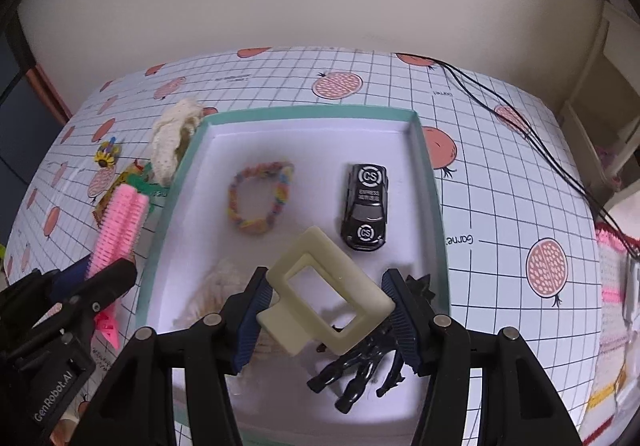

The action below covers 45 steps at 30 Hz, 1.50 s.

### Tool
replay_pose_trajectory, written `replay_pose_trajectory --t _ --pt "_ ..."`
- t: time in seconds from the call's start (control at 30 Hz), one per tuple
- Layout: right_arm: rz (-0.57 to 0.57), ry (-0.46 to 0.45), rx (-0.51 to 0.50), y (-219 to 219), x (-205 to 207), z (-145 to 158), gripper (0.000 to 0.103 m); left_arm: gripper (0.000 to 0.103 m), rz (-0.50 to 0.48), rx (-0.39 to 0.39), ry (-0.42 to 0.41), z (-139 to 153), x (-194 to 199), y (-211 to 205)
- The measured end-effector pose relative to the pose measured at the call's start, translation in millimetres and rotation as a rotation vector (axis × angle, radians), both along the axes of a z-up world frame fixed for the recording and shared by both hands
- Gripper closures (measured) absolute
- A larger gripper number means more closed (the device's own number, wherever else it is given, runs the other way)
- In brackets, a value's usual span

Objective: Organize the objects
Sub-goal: 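Carry roller with left gripper while right carries hair clip over the tray, then lower roller into tray and open left gripper while right releases hair clip there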

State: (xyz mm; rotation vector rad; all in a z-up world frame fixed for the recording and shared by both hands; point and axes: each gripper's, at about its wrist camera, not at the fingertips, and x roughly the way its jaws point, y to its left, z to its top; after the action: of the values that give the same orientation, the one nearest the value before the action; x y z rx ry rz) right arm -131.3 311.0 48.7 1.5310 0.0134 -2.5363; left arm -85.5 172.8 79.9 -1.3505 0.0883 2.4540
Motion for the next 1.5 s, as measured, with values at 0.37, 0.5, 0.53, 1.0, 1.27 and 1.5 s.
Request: replay_pose_trajectory --t 0.37,0.5,0.53,1.0,1.27,1.5 --pt "-0.026 -0.013 -0.014 8.7 -9.3 -13.0 0.043 0.077 -0.018 -0.007 -0.055 -21.9 -24.9 19.6" --pt "-0.023 -0.023 -0.018 6.8 -13.2 -19.1 0.043 0.077 -0.028 -0.01 -0.062 -27.2 -30.5 24.1" --pt "-0.022 -0.026 -0.015 5.9 -13.6 -20.3 0.043 0.077 -0.028 -0.006 -0.066 -28.5 -31.3 23.8" --pt "-0.014 -0.04 0.026 -4.1 -14.9 -27.6 0.043 0.076 -0.028 0.023 -0.112 -38.4 -34.1 25.1" --pt "-0.007 -0.029 0.031 -6.1 -14.0 -25.5 0.042 0.071 -0.024 0.049 -0.108 -32.9 -32.4 19.7" --pt "-0.008 -0.014 0.015 -7.5 -12.1 -22.3 0.04 0.071 -0.007 0.065 -0.072 -22.8 -31.2 13.6"
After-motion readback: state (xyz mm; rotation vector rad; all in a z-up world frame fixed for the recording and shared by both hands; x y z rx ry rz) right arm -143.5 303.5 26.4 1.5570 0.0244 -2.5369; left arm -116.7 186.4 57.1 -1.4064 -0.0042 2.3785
